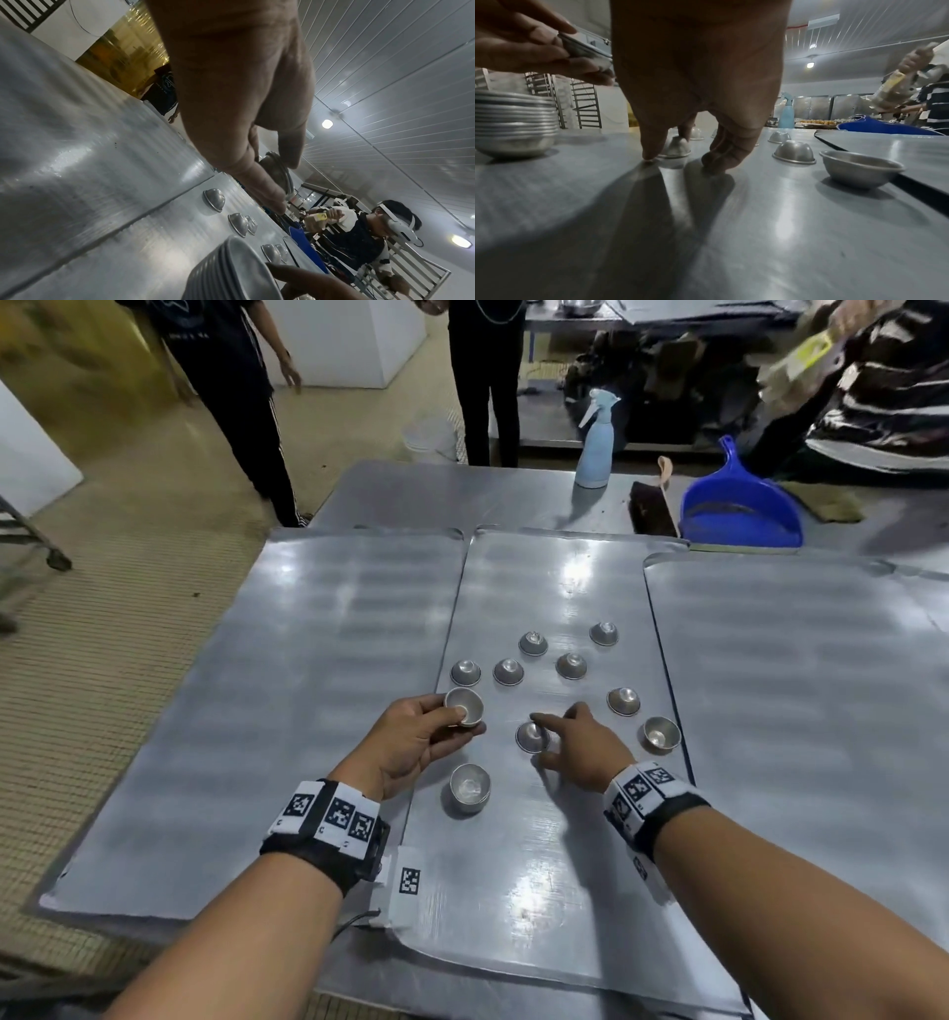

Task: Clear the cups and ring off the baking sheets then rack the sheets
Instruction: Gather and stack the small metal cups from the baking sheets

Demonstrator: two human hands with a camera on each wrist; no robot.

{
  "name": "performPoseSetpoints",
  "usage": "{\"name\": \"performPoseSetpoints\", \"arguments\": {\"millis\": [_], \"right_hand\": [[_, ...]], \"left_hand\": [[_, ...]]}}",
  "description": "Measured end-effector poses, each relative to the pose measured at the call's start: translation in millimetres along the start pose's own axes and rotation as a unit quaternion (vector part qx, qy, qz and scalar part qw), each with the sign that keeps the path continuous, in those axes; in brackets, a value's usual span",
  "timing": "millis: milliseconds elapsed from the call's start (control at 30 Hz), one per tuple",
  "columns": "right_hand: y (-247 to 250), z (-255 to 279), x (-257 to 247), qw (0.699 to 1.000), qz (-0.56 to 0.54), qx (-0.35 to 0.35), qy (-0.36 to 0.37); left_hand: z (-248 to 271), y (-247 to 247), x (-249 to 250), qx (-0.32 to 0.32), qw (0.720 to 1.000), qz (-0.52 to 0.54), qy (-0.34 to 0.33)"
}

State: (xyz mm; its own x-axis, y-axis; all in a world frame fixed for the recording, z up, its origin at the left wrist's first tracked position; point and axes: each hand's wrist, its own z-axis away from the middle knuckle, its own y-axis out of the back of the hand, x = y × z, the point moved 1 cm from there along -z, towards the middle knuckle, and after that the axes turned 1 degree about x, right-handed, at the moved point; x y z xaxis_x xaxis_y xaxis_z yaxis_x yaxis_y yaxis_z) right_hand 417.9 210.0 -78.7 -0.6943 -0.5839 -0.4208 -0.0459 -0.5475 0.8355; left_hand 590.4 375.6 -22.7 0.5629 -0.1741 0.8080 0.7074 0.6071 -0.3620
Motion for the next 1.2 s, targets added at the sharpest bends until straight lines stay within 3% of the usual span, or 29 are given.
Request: {"name": "performPoseSetpoints", "arguments": {"millis": [467,567,867,1200], "right_hand": [[-13.8,4.3,-11.2,0.982,-0.119,0.142,0.032],[-15.0,4.8,-12.7,0.972,-0.154,0.179,0.013],[-26.9,16.6,-8.3,0.981,-0.114,0.153,-0.025],[-28.6,27.3,-5.6,0.977,-0.101,0.175,-0.060]], "left_hand": [[-12.8,15.0,1.0,-0.011,1.000,0.004,0.020],[-16.0,17.1,2.0,-0.015,1.000,0.004,0.026],[-26.4,19.9,2.3,-0.038,0.998,-0.005,0.043],[-35.5,13.6,6.2,-0.074,0.996,-0.021,0.041]]}}
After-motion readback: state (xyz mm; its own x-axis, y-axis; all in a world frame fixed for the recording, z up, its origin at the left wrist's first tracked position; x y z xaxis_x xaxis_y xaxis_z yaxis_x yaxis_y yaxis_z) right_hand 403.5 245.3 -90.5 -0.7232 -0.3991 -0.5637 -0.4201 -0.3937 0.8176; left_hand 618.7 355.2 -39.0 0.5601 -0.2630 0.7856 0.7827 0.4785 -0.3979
